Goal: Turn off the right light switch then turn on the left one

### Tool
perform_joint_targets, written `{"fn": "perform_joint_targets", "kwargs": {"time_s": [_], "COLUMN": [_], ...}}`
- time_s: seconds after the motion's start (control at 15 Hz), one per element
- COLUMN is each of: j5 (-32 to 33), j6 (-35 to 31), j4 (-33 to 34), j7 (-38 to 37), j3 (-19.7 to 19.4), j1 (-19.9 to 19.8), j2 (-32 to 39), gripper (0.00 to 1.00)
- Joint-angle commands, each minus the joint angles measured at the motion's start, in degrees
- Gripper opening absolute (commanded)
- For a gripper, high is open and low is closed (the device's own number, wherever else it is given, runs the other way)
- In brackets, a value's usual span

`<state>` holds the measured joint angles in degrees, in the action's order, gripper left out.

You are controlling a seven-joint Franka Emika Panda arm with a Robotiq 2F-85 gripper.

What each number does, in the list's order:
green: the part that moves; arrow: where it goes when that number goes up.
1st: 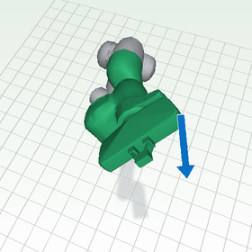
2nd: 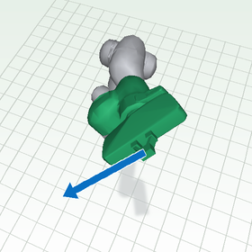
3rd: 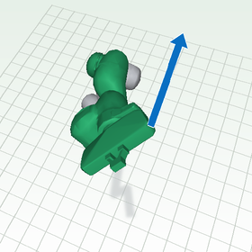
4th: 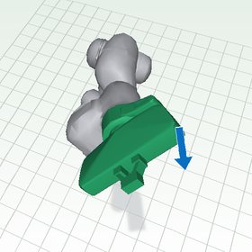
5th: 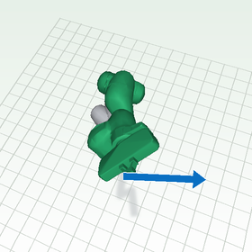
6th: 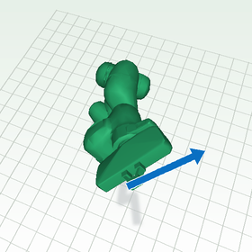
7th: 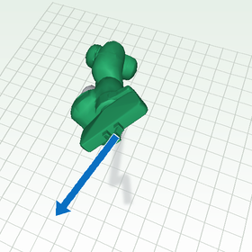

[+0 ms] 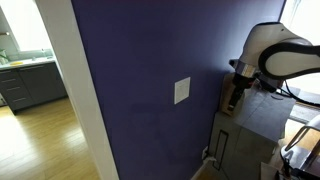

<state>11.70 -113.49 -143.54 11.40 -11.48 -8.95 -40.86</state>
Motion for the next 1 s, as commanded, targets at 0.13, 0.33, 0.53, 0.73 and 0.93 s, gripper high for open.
{"fn": "perform_joint_targets", "kwargs": {"time_s": [0.13, 0.33, 0.53, 0.73, 0.93], "j5": [1.6, 1.0, 0.7, 0.2, 0.0], "j6": [-23.1, -32.8, -38.5, -42.4, -46.2], "j4": [-1.8, -2.5, -2.7, -2.7, -2.6], "j7": [-5.8, -8.0, -10.3, -10.8, -10.9], "j3": [3.3, 4.3, 5.3, 5.6, 5.8], "j1": [-0.4, -1.4, -2.4, -2.7, -2.7], "j2": [1.8, 4.2, 6.9, 9.6, 12.1], "gripper": [1.00, 1.00, 1.00, 0.74, 0.53]}}
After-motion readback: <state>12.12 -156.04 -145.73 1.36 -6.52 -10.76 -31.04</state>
